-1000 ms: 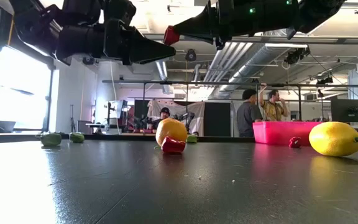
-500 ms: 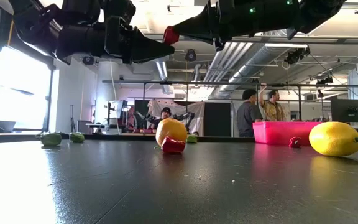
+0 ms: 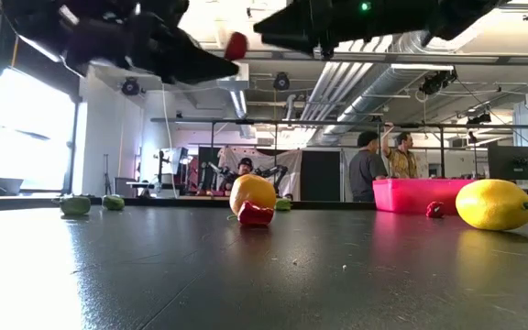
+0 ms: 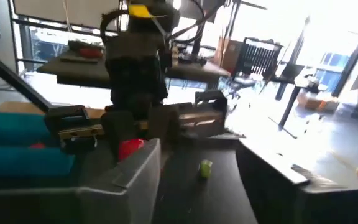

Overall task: Sort produce into baskets
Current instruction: Put the red chilli pepper into the blue bin

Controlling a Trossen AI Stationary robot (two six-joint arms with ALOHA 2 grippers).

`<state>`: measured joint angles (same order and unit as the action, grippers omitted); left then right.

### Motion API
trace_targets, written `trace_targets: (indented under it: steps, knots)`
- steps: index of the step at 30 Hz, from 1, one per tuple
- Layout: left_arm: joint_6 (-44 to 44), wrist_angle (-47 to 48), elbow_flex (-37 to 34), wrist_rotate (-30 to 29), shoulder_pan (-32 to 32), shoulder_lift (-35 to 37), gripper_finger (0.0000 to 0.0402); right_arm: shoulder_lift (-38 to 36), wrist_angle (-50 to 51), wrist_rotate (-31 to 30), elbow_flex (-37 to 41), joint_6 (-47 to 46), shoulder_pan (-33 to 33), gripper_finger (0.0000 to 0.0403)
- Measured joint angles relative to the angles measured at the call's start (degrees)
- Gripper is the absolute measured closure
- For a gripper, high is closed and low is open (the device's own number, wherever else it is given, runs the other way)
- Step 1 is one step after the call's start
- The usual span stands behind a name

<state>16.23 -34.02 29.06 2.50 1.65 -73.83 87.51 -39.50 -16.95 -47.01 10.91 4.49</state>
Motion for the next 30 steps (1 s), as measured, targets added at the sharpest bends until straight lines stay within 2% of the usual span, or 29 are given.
trace_targets:
  steps: [5, 9, 13, 18, 20, 25, 30]
  knots:
    - [-2.7, 19.2, 0.8, 0.0, -2.5, 11.0, 0.0401, -3.7, 1.1, -0.4, -0.2, 4.7, -0.4, 0.0184]
    - [-6.6, 36.4, 5.4, -0.1, -7.0, 16.2, 0.0401, -6.0, 4.3, -3.2, -0.3, 5.2, -2.0, 0.0183]
    - [-11.8, 56.6, 12.8, -0.7, -12.4, 16.6, 0.0401, -6.5, 5.9, -4.5, -0.3, 4.6, -3.7, 0.0183]
    - [-21.6, 78.4, 21.4, -0.7, -18.6, 13.7, 0.0401, -6.5, 9.0, -4.5, -0.2, 2.8, -5.5, 0.0183]
    - [-26.9, 84.0, 23.7, 2.1, -21.1, 12.4, 0.0401, -6.5, 9.8, -4.5, -0.2, 2.6, -5.9, 0.0183]
    - [-41.9, 93.0, 24.1, 9.4, -28.7, 10.4, 0.0401, -6.5, 10.6, -4.5, -0.2, 2.6, -6.6, 0.0183]
    - [-49.2, 96.0, 22.1, 10.4, -34.8, 10.2, 0.0401, -6.5, 11.5, -4.5, -0.2, 2.6, -6.8, 0.0183]
